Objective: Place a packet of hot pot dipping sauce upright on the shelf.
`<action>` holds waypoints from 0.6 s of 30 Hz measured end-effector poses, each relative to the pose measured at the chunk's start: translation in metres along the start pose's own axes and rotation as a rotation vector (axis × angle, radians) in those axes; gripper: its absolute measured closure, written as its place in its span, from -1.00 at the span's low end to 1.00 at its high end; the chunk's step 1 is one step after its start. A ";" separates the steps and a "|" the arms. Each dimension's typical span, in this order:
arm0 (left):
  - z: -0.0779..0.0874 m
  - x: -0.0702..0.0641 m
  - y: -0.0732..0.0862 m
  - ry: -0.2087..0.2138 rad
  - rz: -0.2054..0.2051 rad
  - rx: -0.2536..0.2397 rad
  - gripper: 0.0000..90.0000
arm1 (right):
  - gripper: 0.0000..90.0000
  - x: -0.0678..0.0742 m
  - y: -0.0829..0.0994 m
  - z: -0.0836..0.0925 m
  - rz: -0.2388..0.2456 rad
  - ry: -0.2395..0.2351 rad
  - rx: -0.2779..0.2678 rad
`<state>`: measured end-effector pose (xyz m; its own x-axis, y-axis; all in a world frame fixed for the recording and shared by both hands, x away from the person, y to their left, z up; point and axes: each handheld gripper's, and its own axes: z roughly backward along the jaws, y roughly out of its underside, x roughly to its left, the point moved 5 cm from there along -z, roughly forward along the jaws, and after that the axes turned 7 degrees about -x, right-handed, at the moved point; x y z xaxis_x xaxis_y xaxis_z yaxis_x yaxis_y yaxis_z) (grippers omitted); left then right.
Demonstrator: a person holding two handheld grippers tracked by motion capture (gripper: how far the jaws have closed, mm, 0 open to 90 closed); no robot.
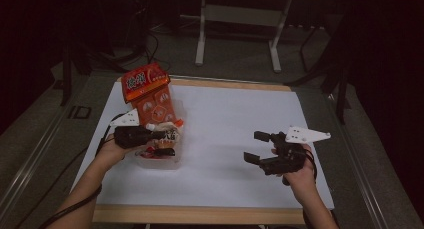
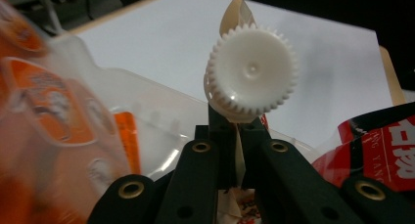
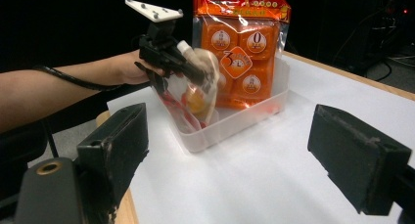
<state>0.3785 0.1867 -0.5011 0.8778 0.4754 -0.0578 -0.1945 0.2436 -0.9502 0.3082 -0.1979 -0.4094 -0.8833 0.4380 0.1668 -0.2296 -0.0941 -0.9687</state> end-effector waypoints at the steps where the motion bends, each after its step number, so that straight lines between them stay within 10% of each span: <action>1: 0.002 0.001 0.000 -0.023 -0.003 -0.004 0.98 | -0.67 0.000 0.000 0.000 0.000 0.001 0.001; 18: 0.017 -0.009 0.000 -0.013 -0.012 -0.009 0.95 | -0.67 0.000 0.000 -0.002 -0.004 0.000 0.000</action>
<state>0.3637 0.1969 -0.4950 0.8743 0.4835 -0.0422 -0.1797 0.2417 -0.9536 0.3091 -0.1961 -0.4101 -0.8824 0.4384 0.1709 -0.2333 -0.0923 -0.9680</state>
